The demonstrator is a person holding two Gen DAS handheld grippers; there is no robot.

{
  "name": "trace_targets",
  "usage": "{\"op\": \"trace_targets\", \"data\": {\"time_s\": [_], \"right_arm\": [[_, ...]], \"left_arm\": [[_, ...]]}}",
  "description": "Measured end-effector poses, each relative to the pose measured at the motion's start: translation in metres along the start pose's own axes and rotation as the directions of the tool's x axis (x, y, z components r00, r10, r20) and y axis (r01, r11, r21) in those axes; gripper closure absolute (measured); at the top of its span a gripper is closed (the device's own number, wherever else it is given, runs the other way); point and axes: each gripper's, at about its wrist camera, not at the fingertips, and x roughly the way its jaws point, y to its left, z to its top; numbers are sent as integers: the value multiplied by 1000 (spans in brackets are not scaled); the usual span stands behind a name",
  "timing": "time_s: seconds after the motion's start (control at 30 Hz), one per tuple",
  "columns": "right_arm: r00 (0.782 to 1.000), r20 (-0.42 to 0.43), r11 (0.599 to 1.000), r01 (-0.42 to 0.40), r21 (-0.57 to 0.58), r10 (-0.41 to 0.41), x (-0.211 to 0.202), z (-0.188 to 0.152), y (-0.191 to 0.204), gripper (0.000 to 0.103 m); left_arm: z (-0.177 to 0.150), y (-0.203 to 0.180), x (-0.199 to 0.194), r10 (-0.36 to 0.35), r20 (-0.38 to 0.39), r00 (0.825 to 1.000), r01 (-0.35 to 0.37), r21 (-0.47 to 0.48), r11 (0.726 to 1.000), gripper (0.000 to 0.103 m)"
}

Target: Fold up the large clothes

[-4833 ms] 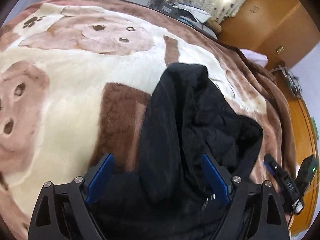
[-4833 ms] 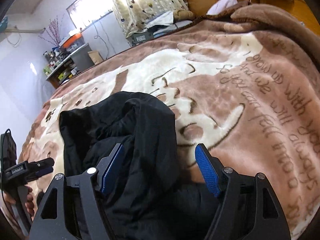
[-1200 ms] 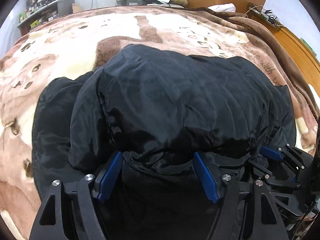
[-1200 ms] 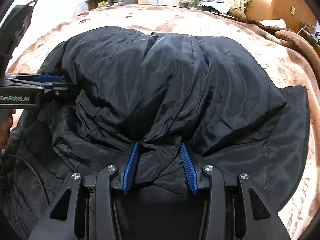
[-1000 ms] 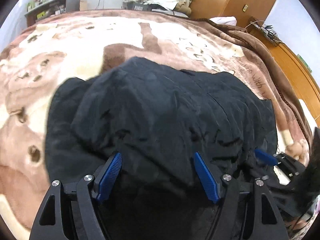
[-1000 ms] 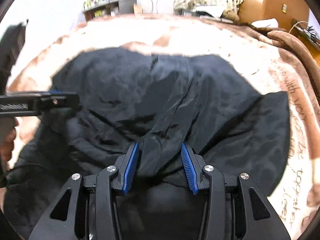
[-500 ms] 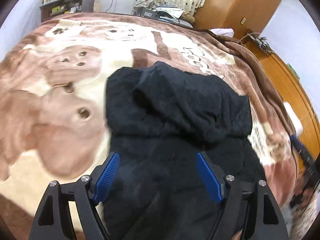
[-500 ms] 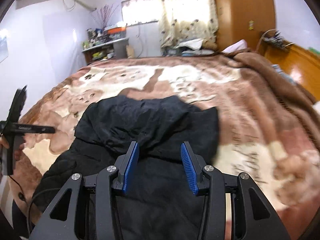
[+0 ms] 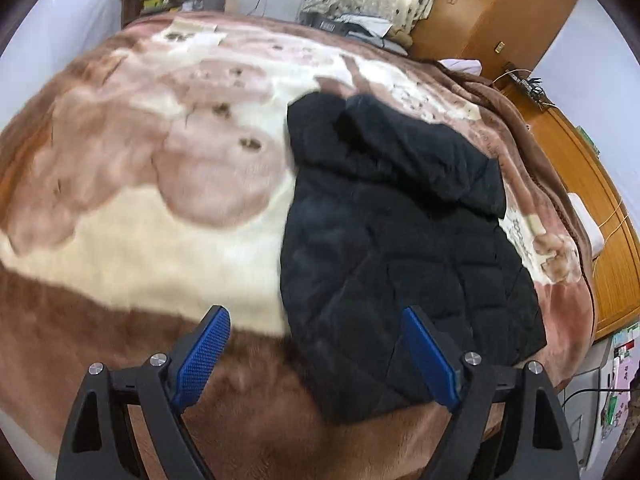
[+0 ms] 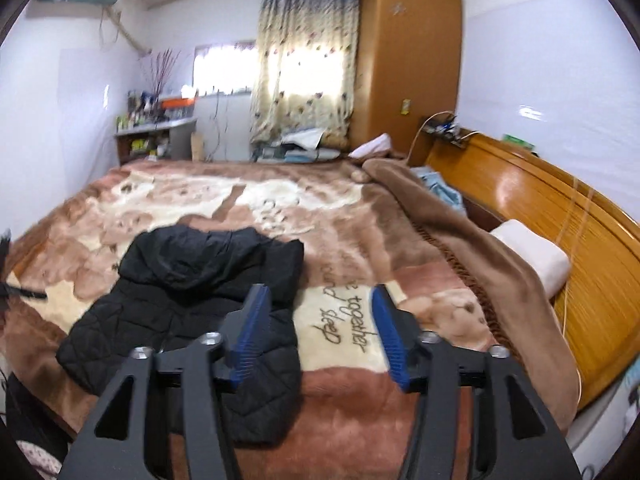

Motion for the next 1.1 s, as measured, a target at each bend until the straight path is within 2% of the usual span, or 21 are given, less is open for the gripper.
{"op": "trace_targets", "data": {"time_s": [0.03,0.2,0.3,0.37,0.47,0.6,0.77,0.9,1.0,1.03,1.1], "right_arm": [[1000,-8,1000,-9,6,9,0,-10,-1,38],[987,-152,997,-36,75,47,46,-78,10,38],[968,-239,993,-47,109,72,81,-121,25,38],[950,-292,989,-72,132,108,104,-141,34,38],[929,-345,983,-79,167,134,130,-161,40,38],[916,-384,984,-53,169,116,149,-177,44,38],[893,-426,978,-66,197,146,167,-187,46,38],[885,-425,966,-89,243,188,175,-192,44,38],[876,-437,955,-80,287,205,180,-193,43,40],[874,-434,950,-91,297,219,181,-194,44,45],[874,-438,953,-87,290,213,182,-193,46,49]], "left_arm": [[-8,0,6,0,-12,1000,0,-3,1000,16],[-42,-2,37,-28,-62,998,25,-44,999,16],[-58,-1,56,-11,-93,996,4,-70,998,16],[-65,-1,65,18,-111,994,-27,-84,996,16],[-72,-4,72,19,-108,994,-28,-90,996,16],[-75,-1,84,22,-117,993,-38,-133,990,16],[-80,-5,98,46,-147,988,-65,-124,990,16],[-82,-3,104,51,-162,986,-76,-154,985,16],[-83,-3,102,34,-151,988,-58,-151,987,24],[-84,-2,101,22,-150,988,-46,-159,986,28],[-86,-2,101,14,-150,989,-39,-164,986,34]]}}
